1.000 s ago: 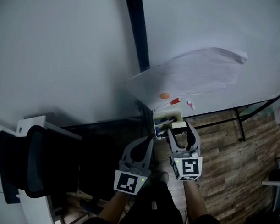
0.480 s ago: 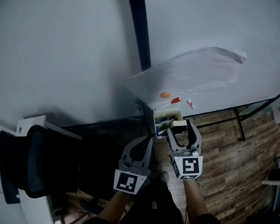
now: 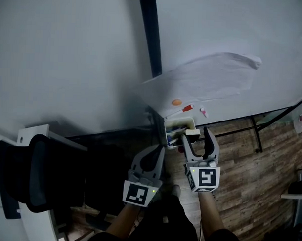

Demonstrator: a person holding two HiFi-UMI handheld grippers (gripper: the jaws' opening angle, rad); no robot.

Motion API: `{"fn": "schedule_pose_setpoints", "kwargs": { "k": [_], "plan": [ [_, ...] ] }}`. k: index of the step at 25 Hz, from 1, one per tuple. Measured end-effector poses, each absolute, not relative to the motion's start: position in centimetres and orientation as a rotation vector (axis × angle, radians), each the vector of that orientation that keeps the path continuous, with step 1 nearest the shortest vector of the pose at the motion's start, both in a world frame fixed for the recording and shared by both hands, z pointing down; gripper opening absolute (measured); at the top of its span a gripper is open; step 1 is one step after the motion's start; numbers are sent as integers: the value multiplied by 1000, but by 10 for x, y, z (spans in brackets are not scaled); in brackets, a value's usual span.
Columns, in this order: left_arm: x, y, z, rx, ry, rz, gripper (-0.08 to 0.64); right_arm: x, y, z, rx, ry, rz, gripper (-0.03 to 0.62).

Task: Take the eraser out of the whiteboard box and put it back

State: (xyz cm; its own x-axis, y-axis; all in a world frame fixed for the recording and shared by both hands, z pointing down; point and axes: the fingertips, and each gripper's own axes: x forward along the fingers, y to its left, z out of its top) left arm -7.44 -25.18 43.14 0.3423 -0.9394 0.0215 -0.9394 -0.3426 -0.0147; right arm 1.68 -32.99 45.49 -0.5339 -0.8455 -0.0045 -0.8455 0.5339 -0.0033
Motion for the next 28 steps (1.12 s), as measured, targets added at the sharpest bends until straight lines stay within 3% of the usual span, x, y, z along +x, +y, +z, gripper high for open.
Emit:
{"fn": "schedule_pose_setpoints", "kwargs": {
  "k": [14,19,28],
  "plan": [
    [-63,-238,344,2734,-1864,-76,5,38,-287,363,-1448,2677,70,260],
    [-61,-219,332,2782,-1857,-102,5,50,-252,339,-1447,2593,115,27],
    [-64,-187,330,2835,-1776,-119,5,43,-200,334,-1448,2564,129,3]
  ]
}}
